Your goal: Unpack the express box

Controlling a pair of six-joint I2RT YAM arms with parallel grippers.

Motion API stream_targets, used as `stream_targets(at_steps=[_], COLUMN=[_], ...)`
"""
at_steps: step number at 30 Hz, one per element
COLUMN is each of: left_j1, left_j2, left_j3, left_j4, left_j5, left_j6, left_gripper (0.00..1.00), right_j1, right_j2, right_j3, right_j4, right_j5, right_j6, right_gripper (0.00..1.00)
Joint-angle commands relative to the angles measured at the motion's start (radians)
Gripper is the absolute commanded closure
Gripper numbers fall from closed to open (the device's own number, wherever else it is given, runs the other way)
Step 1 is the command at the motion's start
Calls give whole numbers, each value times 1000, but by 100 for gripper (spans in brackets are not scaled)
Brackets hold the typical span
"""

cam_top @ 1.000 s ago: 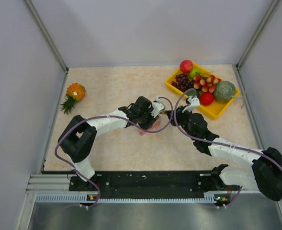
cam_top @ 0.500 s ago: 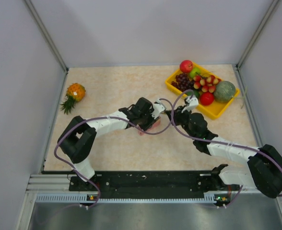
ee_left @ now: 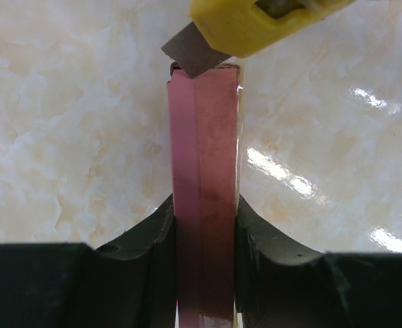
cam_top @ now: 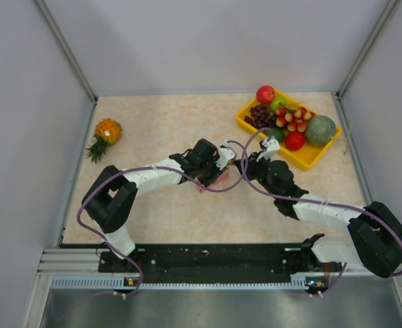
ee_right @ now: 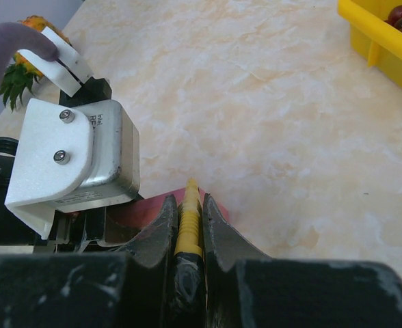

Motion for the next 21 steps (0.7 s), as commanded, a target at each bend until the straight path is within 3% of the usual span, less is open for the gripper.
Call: stream_targets(at_steps=[1, 21], left_j1=[1, 1], left_j2=[-5, -5], left_j3=[-32, -33], left_j4=[-68, -69], left_j5=[-22, -17], left_j6=[20, 26], left_gripper=[72, 73], right_j1=[-12, -14], right_j2=[11, 46], right_j3=[8, 13], right_j4=[56, 83], right_j5=[-5, -5], right_j6=[-3, -8], right_gripper=[100, 100])
